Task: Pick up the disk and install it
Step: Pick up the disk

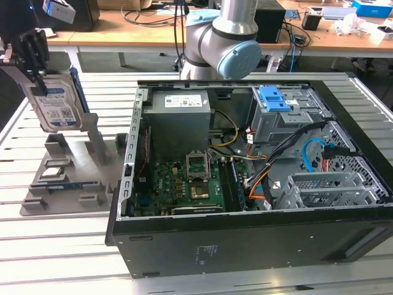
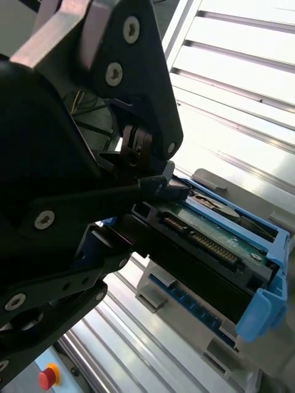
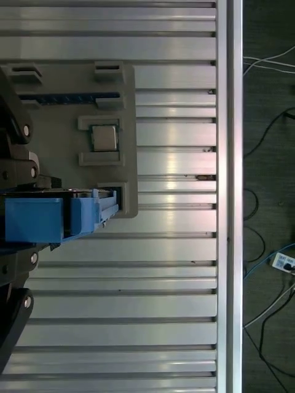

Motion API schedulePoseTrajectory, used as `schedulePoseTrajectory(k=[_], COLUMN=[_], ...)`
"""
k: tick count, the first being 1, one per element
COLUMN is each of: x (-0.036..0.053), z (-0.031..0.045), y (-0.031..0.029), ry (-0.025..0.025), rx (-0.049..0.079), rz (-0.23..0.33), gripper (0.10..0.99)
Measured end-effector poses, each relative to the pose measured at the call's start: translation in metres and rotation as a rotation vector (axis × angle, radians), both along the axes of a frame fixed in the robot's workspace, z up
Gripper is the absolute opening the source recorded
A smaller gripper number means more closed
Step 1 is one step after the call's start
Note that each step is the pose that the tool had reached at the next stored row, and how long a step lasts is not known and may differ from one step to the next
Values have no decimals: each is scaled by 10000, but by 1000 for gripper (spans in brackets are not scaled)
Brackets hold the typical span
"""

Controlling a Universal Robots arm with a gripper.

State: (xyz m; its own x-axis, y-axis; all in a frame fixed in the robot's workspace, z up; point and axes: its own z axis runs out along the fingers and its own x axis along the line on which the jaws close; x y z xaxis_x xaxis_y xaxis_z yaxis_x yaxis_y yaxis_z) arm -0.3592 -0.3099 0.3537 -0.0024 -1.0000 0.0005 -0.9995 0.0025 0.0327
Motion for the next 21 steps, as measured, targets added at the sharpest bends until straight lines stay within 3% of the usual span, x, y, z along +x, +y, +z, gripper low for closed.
schedulePoseTrajectory(k=[5, 15, 21], x=[0, 0, 1], z=[80, 326, 435], y=[5, 19, 22], ry=[0, 1, 0], rx=[0, 0, 0], rz=[0, 0, 0], gripper=[365, 365, 365])
